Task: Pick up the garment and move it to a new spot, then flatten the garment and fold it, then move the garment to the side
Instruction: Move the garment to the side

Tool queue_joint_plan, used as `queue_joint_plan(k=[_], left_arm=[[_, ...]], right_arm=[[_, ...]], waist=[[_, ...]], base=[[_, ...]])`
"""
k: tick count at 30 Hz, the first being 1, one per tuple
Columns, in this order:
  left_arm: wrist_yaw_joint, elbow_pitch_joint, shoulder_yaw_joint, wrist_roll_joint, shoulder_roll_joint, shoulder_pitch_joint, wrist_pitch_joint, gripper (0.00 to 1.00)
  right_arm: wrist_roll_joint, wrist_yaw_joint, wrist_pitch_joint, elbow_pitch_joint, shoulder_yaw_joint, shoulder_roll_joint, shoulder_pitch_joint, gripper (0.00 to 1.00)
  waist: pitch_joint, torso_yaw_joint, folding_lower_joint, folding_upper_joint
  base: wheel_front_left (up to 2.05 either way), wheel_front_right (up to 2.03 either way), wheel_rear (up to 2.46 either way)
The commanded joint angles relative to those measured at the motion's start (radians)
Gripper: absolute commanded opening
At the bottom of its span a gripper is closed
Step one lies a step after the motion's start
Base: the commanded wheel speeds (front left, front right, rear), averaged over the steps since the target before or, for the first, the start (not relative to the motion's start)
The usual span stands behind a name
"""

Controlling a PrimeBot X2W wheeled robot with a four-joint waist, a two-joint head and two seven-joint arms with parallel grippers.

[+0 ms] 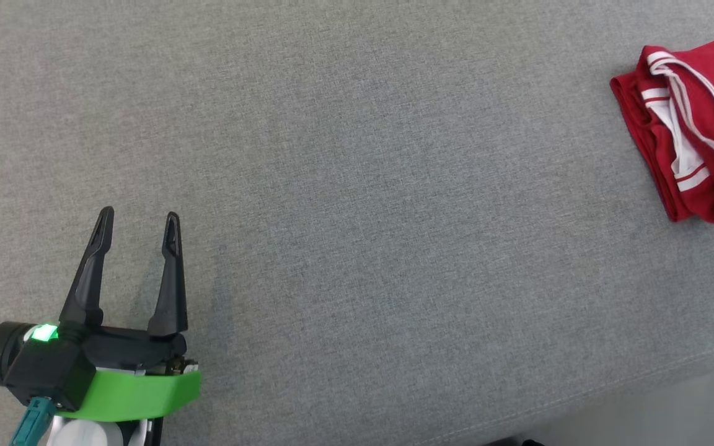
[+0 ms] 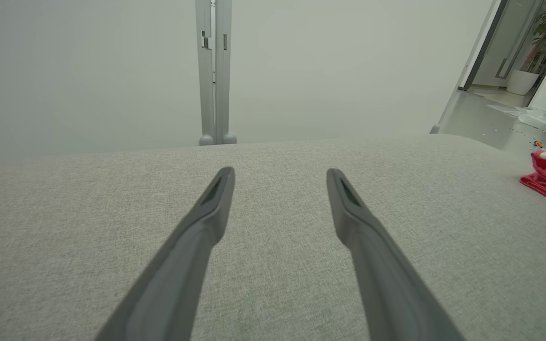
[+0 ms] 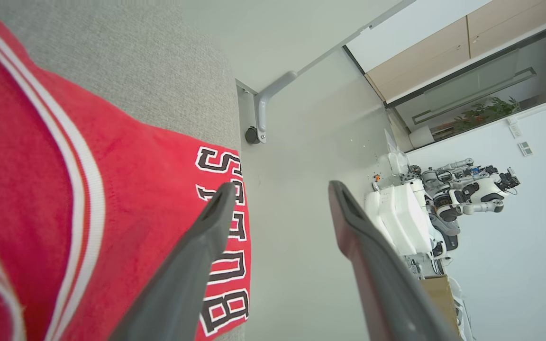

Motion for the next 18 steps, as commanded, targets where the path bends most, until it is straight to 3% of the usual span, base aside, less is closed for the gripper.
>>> queue_joint_plan(k=[1,6,11,18], left_arm=[[-0.004,0.006,0.002,-0.005,-0.001,0.004,0.0,1.0],[-0.004,0.036,0.013,-0.017,-0.022,0.012,0.0,1.0],[-0.004,0.087,0.039,-0.021,-0.041,0.04,0.0,1.0],[-0.003,0.161,0.079,-0.033,-0.06,0.085,0.0,1.0]], right_arm=[[-0.008,-0.003,-0.012,-0.01,-0.019,0.021,0.02,1.0],[0.006,-0.003,-0.052,-0.042,-0.084,0.091,0.066,1.0],[0.118,-0.002,-0.107,-0.101,-0.165,0.2,0.15,1.0],[0.308,-0.002,-0.139,-0.227,-0.097,0.301,0.325,1.0]], waist=[[-0.02,0.01,-0.0001,0.0],[-0.083,0.028,-0.0001,0.0],[-0.184,0.053,-0.0001,0.0],[-0.321,0.081,-0.0001,0.0]], base=[[0.0,0.0,0.0],[0.0,0.0,0.0],[0.0,0.0,0.0],[0.0,0.0,0.0]])
